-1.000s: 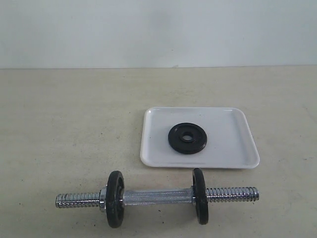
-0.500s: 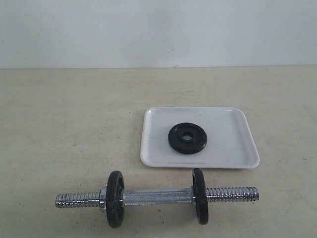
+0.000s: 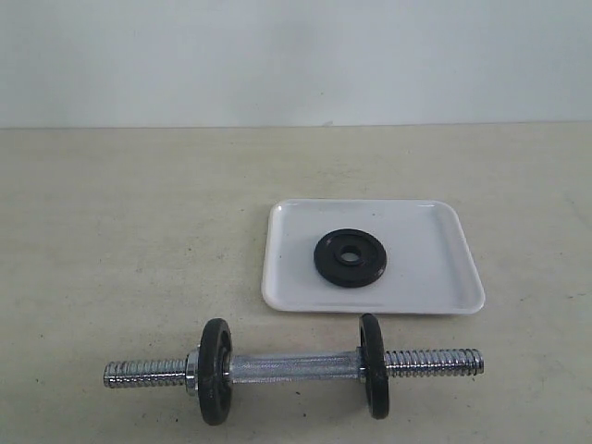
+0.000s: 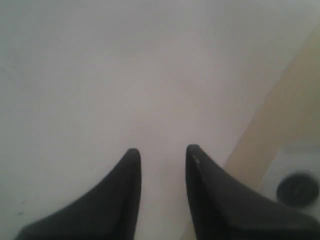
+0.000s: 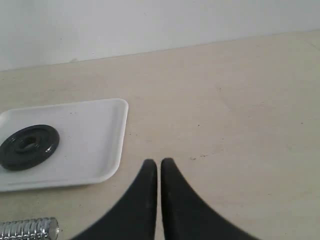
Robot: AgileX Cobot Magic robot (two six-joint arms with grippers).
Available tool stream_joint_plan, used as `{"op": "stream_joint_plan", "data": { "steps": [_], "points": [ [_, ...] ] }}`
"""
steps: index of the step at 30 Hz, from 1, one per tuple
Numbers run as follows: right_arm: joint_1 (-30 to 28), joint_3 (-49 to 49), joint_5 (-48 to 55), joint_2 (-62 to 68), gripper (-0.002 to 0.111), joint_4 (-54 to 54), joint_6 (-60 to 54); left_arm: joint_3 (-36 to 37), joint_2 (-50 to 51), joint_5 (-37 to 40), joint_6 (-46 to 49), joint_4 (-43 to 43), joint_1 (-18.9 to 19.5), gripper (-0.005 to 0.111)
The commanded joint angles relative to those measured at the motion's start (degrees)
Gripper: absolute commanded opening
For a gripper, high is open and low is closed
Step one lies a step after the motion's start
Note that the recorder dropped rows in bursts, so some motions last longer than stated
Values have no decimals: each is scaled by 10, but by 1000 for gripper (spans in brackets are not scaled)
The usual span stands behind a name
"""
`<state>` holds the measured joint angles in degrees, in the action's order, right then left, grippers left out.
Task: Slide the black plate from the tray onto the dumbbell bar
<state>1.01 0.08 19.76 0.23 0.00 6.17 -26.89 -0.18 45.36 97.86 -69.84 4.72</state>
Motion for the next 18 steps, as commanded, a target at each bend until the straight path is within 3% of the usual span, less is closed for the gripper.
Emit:
{"op": "stream_joint_plan", "data": {
  "steps": [1,4,7,10,12,16,18],
  "points": [
    [8,-1,-7,-2,1,0,-3,3,2,-22,19,238,-3,27],
    [8,-1,-7,-2,1,0,-3,3,2,-45,-43,386,-3,27],
    [8,-1,-7,-2,1,0,-3,3,2,-60,-194,512,-3,27],
    [8,-1,-7,-2,1,0,-3,3,2,-88,-455,593,-3,27],
    [8,-1,-7,-2,1,0,-3,3,2,-103,-688,616,-3,27],
    [8,-1,-7,-2,1,0,-3,3,2,-89,-1097,619,-3,27],
    [8,-1,-7,-2,1,0,-3,3,2,-69,-1229,619,-3,27]
  ]
}}
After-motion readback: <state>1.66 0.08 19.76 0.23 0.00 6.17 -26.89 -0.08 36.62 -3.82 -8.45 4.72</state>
